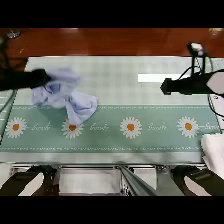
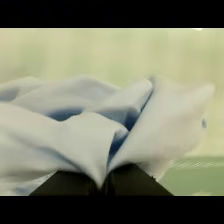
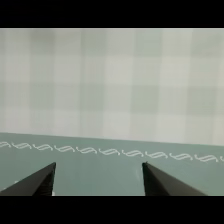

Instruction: Fold the shirts.

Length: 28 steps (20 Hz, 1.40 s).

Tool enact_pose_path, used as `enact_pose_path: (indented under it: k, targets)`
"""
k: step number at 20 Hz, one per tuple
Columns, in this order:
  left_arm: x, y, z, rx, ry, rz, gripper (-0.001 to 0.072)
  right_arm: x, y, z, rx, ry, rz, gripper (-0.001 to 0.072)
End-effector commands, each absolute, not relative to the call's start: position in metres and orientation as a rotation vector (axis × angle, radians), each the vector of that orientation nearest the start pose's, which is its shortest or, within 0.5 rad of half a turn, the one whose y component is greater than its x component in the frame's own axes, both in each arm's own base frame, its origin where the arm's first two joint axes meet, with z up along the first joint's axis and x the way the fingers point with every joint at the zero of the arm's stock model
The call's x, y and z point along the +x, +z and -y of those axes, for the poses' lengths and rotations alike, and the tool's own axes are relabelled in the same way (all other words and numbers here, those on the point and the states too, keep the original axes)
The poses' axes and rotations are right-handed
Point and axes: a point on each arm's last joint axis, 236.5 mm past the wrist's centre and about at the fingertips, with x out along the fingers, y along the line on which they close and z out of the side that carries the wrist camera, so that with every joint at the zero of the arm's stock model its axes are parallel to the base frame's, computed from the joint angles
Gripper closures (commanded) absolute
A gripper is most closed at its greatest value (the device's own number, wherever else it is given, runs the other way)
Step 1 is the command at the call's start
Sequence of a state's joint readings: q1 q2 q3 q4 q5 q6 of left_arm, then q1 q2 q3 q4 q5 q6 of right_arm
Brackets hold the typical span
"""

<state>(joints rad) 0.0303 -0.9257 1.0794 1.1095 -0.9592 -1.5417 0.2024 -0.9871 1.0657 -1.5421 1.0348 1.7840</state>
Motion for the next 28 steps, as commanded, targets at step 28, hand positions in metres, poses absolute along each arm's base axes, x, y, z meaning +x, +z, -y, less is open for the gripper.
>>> enact_pose_path:
  k: [28]
  targets:
    - [0.222,-0.016,0.232,-0.284,-0.682,-1.234,0.0684,0.287,0.140,-0.077,0.207,0.127,-0.923,0.0091]
